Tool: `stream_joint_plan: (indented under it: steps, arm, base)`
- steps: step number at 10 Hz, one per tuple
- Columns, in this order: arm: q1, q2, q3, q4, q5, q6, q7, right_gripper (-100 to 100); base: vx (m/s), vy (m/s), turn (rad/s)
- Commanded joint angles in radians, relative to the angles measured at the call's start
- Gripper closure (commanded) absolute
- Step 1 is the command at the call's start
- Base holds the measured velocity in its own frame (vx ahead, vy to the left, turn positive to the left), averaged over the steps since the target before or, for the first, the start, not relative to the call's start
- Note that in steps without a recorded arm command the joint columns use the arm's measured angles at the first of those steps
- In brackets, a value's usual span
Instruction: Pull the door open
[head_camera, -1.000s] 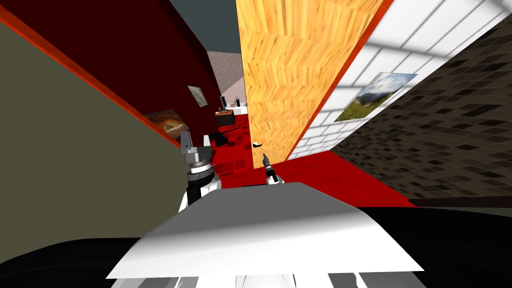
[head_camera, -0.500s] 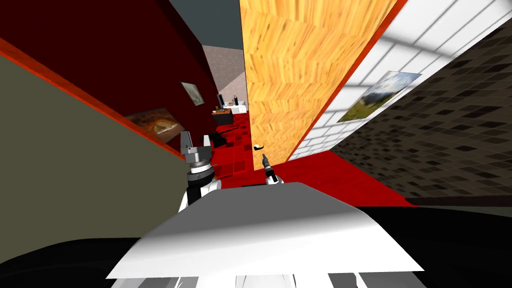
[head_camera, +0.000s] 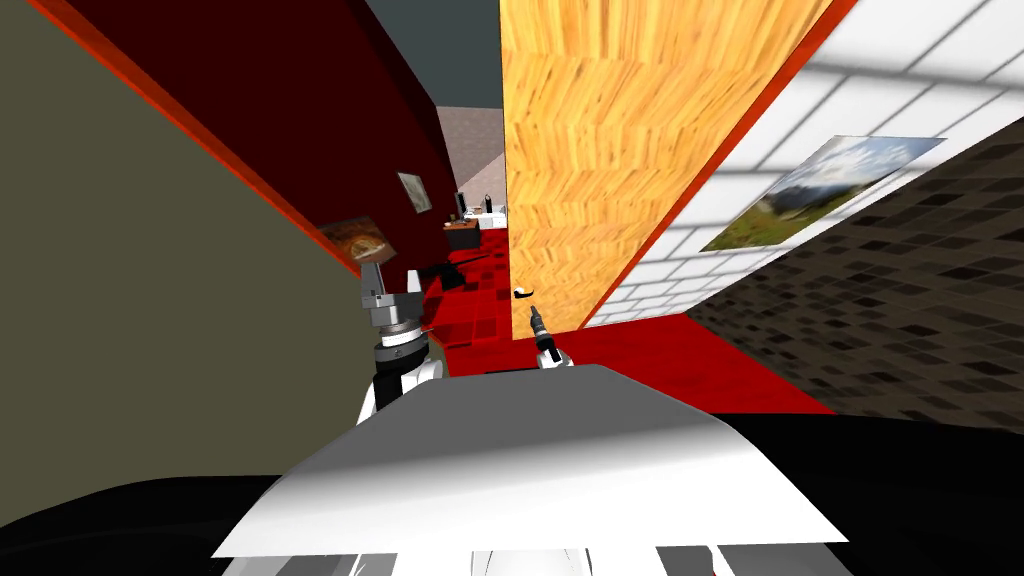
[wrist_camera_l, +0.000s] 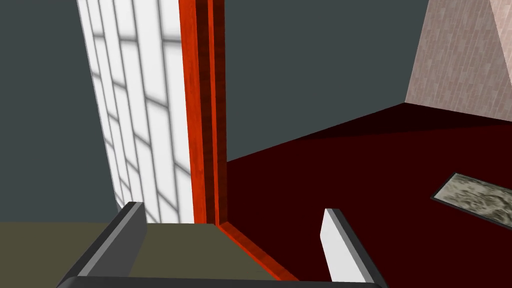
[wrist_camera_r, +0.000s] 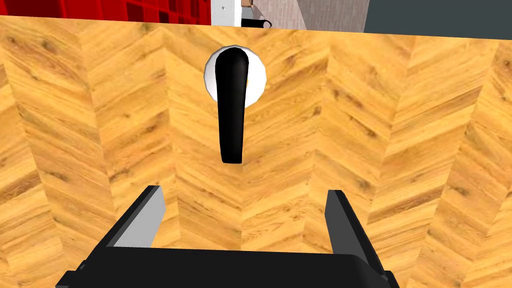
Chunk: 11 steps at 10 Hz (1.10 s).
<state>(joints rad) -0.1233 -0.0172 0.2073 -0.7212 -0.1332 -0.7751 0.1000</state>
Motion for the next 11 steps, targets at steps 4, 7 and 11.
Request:
stream_joint_plan:
  steps: [4, 7, 11]
  arm:
    - [-0.021, -0.044, -0.034, 0.022, -0.026, -0.025, 0.008, -100]
    - [-0.025, -0.076, -0.066, 0.019, -0.048, -0.031, 0.014, -100]
    - [-0.027, -0.112, -0.129, 0.030, -0.087, -0.034, 0.021, -100]
  base:
    - [-0.037, -0.025, 0.240]
    - [-0.042, -0.031, 0.274]
    - [-0.019, -0.028, 0.241]
